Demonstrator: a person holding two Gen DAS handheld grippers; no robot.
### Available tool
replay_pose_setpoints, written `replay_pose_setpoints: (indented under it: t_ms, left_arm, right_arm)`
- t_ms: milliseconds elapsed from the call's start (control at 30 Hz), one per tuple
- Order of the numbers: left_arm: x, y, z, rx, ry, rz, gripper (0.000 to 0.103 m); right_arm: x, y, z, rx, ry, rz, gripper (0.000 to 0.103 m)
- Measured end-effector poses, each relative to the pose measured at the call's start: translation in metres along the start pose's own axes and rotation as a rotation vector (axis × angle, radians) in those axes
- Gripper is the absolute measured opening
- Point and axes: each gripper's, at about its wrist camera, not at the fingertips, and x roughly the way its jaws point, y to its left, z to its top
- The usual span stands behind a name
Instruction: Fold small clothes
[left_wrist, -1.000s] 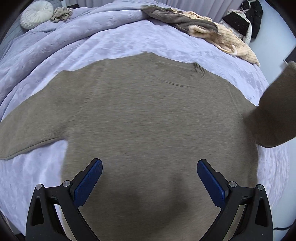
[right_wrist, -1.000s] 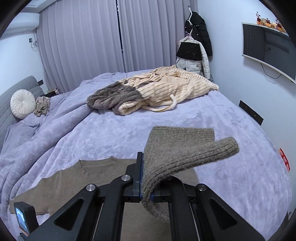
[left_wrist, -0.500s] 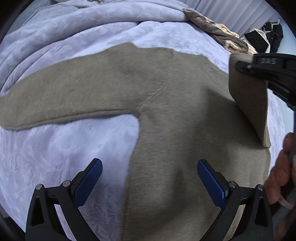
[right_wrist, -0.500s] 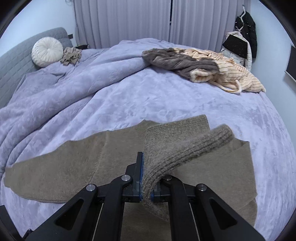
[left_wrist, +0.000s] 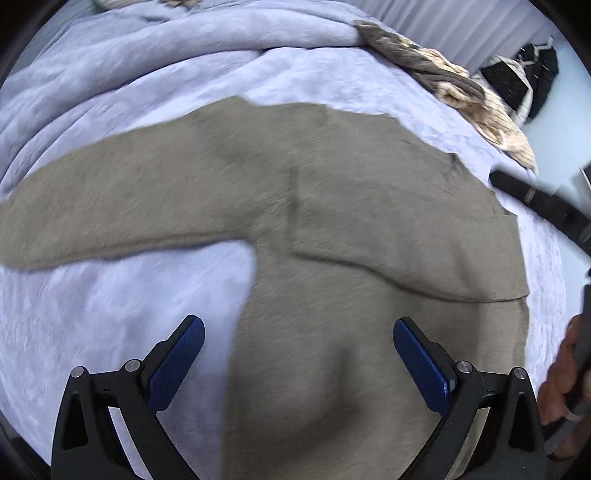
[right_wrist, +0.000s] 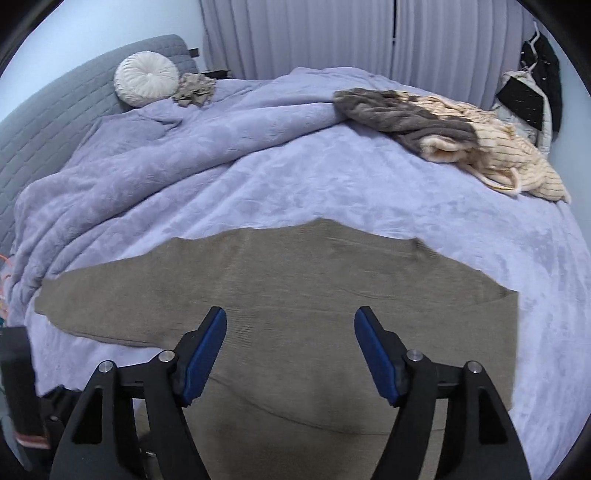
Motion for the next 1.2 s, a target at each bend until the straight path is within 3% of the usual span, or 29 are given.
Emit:
replay_pose_setpoints:
  t_ms: [133,200,267,333,467,567,700,767,833,867,967,1200]
  left_arm:
    - [0.023,-0.054,0.027,0.098,0.001,-0.031,0.103]
    - [0.049,-0.076,0.037,0.139,0.04,-0.06,0.103]
    - [0.078,-0.085,0.042,0.165,0.07,0.02,0.103]
    - [0.096,-0.085,0.043,0.191,0.066,0.086,0.103]
    - [0.086,-0.086,0.039,0.211,0.047,0.094,0.103]
    - [0.077,-0.086,0.034,0.213,0.034,0.103,0.103]
    - [0.073,-0.079,0.021,0.199,0.049,0.121,0.103]
    - [0.067,-0.07,0.015,0.171,0.069,0.107,0.103]
    - [0.05,-0.055,0.007,0.13,0.061,0.089,0.103]
    - [0.039,-0.045,0.001,0.115,0.04,0.079,0.103]
    - [0.003,0.002,-0.012,0.029,-0.024,0.065,0.103]
    - [-0.046,0.21,-0.029,-0.443,-0.139,0.093,0.103]
  right_arm:
    - [0.026,-0.077,-0.026,0.035,0.113,-0.197,0.077]
    - [0.038,-0.111,-0.042,0.096,0.166,-0.205,0.077]
    - [0.049,-0.141,-0.06,0.148,0.212,-0.187,0.077]
    - [0.055,-0.165,-0.076,0.169,0.227,-0.232,0.078]
    - [0.046,-0.204,-0.091,0.299,0.212,-0.249,0.083]
    - [0.029,-0.198,-0.093,0.335,0.163,-0.242,0.083]
    - [0.007,-0.152,-0.093,0.231,0.07,-0.239,0.084]
    - [0.01,-0.127,-0.098,0.156,0.074,-0.217,0.084]
    - [0.031,-0.106,-0.108,0.076,0.184,-0.201,0.084]
    - [0.035,-0.1,-0.112,0.057,0.203,-0.238,0.084]
    - [0.017,-0.091,-0.118,0.081,0.162,-0.223,0.084]
    - [-0.023,-0.055,-0.131,0.029,0.097,-0.203,0.084]
